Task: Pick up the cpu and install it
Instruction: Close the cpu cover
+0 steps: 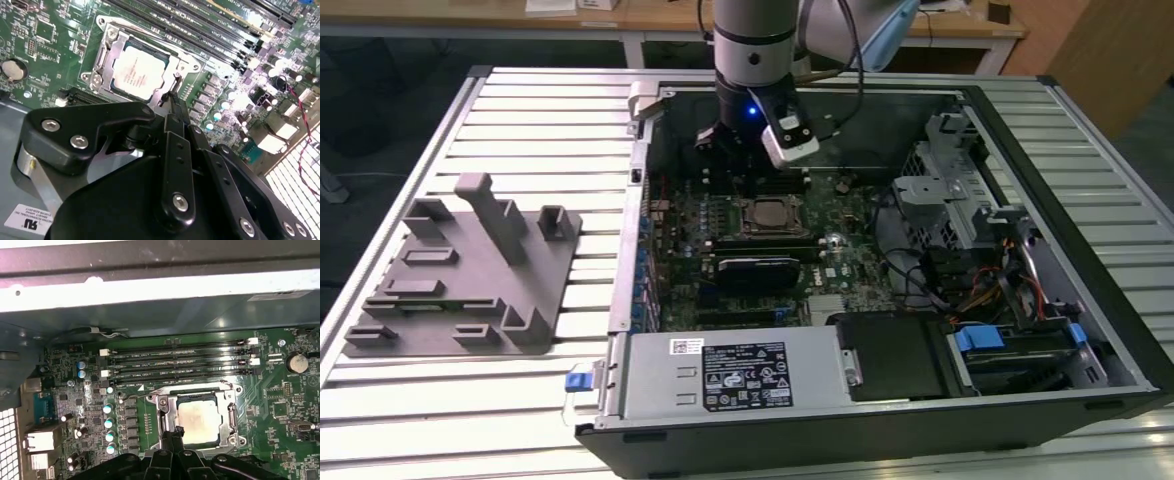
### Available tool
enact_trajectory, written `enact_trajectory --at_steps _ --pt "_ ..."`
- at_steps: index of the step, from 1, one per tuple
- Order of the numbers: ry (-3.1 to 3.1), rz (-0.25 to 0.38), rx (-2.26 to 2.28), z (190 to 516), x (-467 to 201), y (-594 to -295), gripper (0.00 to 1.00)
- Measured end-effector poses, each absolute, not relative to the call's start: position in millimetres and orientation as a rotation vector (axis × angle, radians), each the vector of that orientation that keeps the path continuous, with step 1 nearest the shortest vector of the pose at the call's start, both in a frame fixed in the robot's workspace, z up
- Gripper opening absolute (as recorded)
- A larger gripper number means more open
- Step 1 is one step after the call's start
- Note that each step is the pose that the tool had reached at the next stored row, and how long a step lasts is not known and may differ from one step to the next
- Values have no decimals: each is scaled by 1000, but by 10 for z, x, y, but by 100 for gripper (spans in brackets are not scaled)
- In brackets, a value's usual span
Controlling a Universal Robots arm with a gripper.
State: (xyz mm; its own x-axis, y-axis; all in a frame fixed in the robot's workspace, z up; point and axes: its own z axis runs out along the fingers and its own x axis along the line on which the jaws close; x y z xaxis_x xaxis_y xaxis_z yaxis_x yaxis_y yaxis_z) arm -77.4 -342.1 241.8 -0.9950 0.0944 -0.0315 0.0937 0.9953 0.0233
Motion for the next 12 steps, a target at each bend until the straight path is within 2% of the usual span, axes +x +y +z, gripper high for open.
enact_trajectory --at_steps 12 --pt "3106 34 146 2420 -587 -3421 11"
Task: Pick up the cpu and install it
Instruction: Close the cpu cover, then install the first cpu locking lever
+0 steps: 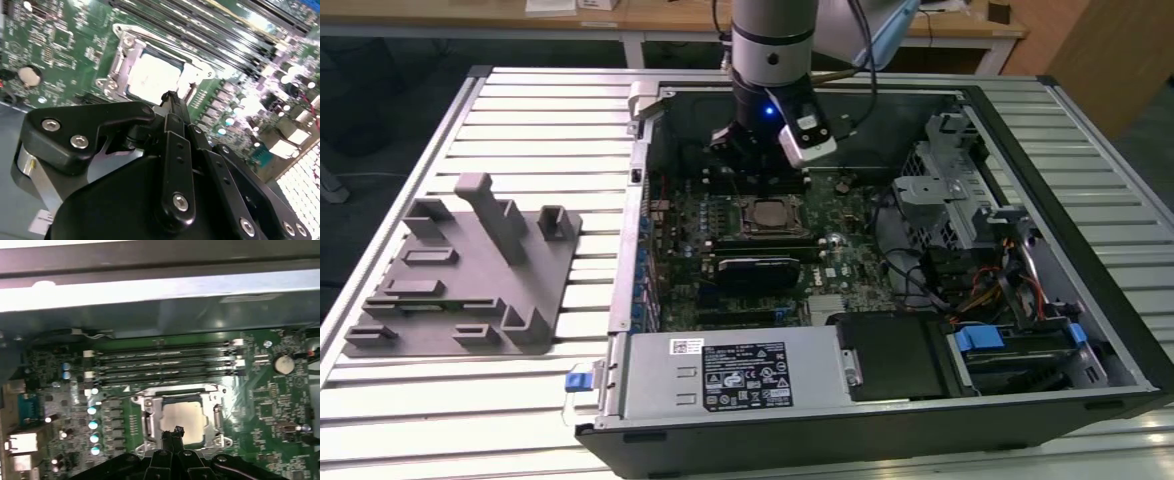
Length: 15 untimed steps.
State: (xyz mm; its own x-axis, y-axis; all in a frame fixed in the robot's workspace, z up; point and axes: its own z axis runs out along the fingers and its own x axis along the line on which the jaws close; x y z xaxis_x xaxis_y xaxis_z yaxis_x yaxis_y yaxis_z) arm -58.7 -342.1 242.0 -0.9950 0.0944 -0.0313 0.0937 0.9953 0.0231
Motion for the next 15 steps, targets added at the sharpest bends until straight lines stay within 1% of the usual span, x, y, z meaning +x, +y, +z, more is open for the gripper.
enact_trajectory --at_steps 5,15 --pt "3106 34 146 2420 -474 -3421 11" --pt "3106 34 147 2420 -465 -3421 11"
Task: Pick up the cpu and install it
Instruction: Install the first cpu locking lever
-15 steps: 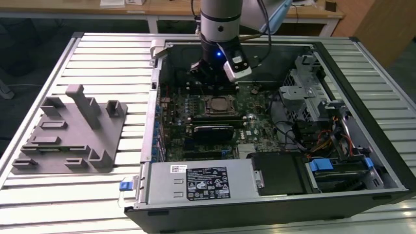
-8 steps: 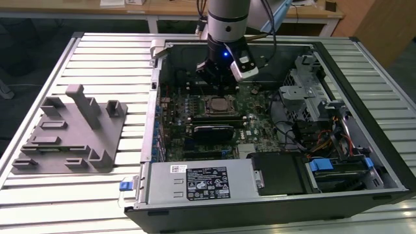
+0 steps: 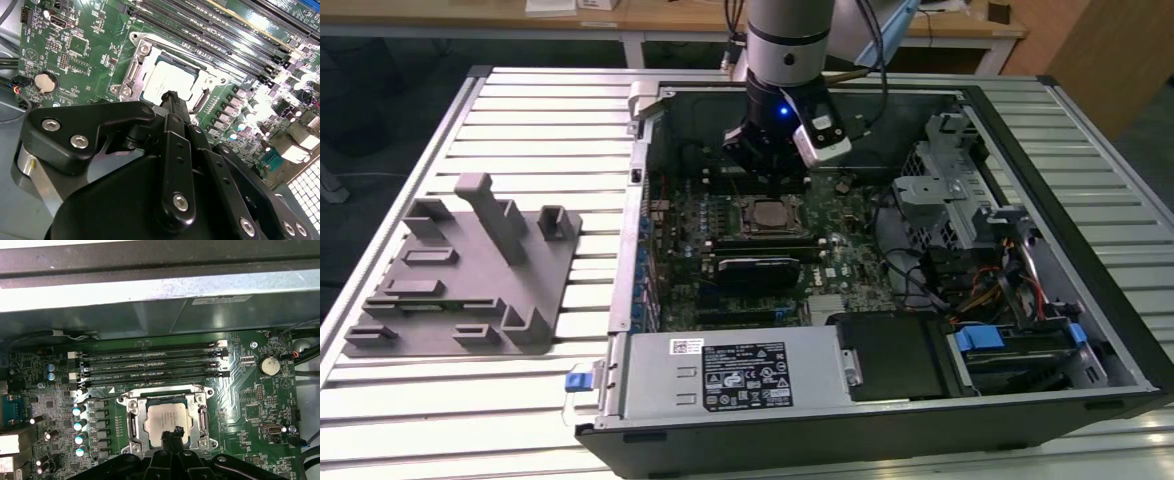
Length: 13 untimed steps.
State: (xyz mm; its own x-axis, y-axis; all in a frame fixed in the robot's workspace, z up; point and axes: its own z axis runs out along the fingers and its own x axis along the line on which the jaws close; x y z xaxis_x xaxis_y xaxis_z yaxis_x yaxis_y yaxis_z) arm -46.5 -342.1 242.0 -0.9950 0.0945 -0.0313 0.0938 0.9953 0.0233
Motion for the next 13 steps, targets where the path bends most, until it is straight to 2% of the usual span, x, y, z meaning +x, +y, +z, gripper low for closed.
enact_trajectory --at_steps 13 --pt "3106 34 146 2420 -572 -3421 11"
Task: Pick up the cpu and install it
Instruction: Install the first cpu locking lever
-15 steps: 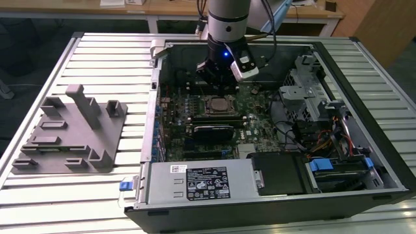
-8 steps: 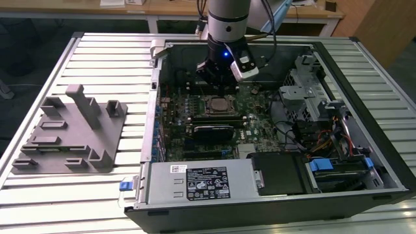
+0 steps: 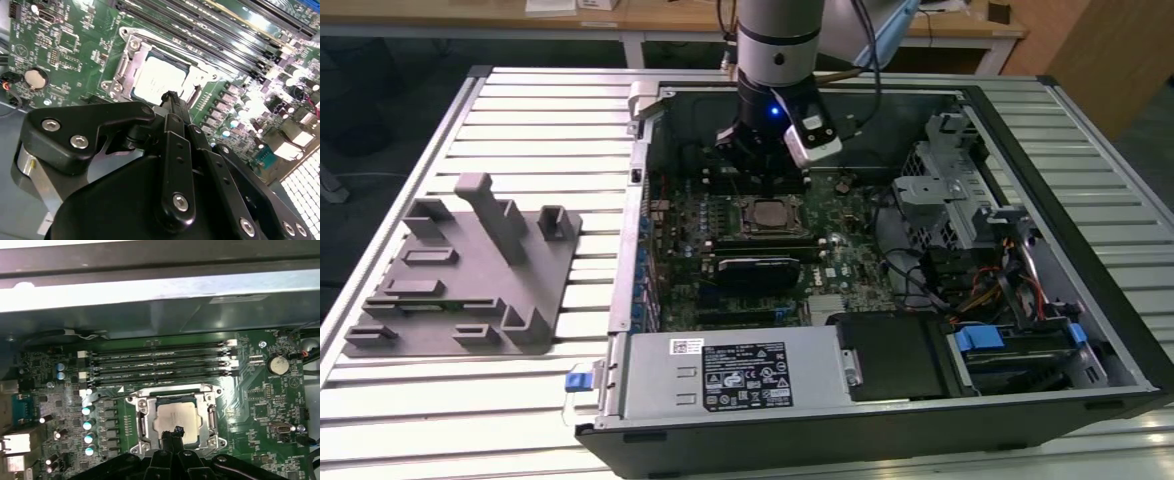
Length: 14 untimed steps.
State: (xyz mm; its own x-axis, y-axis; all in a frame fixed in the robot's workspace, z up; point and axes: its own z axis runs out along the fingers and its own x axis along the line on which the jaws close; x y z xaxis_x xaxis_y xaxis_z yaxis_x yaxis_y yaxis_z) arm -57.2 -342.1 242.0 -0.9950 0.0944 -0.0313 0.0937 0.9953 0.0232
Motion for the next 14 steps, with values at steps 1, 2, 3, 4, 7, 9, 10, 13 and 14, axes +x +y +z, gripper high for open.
enact_trajectory --at_steps 1,2,3,4,7,9,10,13,14 --pt "3106 34 146 2420 -589 -3421 11" --pt "3105 34 146 2420 -608 -3421 11" --pt "3105 34 146 2420 -628 -3421 11" --pt "3105 34 147 2420 -651 -3421 11" --pt "3105 34 146 2420 -728 -3421 11" --pt "3105 34 146 2420 -780 -3421 11" --pt "3104 34 146 2420 -807 -3421 11" --pt "3104 34 147 2420 -884 -3421 11" --pt "3104 34 146 2420 -910 -3421 11"
